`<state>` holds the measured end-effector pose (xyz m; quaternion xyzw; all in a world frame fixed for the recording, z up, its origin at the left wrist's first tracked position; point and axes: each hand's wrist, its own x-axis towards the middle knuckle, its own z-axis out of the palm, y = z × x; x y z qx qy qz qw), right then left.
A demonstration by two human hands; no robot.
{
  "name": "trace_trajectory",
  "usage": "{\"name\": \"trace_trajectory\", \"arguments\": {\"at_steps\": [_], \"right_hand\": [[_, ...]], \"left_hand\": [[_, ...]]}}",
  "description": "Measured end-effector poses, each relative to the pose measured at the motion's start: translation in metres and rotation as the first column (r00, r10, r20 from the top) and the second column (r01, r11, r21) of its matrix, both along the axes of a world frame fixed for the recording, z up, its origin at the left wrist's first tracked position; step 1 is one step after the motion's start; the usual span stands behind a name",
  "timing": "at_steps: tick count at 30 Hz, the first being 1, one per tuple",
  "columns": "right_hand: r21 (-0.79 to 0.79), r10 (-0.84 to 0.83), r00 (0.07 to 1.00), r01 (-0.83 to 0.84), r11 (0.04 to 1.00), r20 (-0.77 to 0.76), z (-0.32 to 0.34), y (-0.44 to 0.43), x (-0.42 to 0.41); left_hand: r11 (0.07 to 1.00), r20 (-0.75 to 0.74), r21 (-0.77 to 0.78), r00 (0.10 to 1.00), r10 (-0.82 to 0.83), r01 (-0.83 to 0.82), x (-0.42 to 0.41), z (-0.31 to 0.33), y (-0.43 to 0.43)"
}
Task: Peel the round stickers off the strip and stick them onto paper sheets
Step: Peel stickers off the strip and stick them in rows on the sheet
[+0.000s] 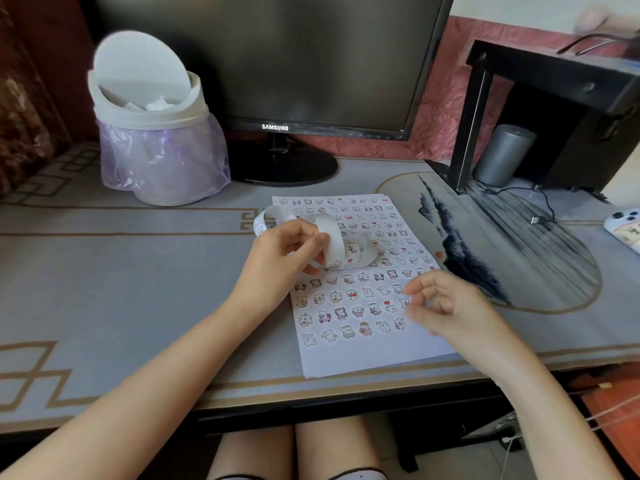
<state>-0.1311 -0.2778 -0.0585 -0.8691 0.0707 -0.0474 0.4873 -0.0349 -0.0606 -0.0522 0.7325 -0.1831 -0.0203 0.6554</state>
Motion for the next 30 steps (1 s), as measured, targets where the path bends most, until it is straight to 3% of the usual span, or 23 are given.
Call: {"name": "trace_trajectory", "arguments": {"at_steps": [6,11,25,30], "right_hand": [[0.082,-0.026,0.961,0.004,0.997,0.275,0.019,0.023,0.016],[0.048,0.063,0.956,-0.08,0.996,0.288,0.017,0.05,0.035],[0.172,-0.036,0.919,-0.035,0.984,0.393,0.012,0.071,0.051],[0.158,-0.048,0.916,-0.017,0.987,0.398,0.011,0.068,0.052]], "left_hand": [[1.0,0.011,-0.017,1.0,-0.011,0.011,0.0,0.0,0.0],[0.999,0.023,-0.043,1.0,0.001,0.0,0.0,0.001,0.001],[0.988,0.009,-0.153,1.0,0.001,0.001,-0.002,0.006,0.0],[0.996,-0.003,-0.065,0.998,-0.06,0.06,-0.003,0.005,0.0]]}}
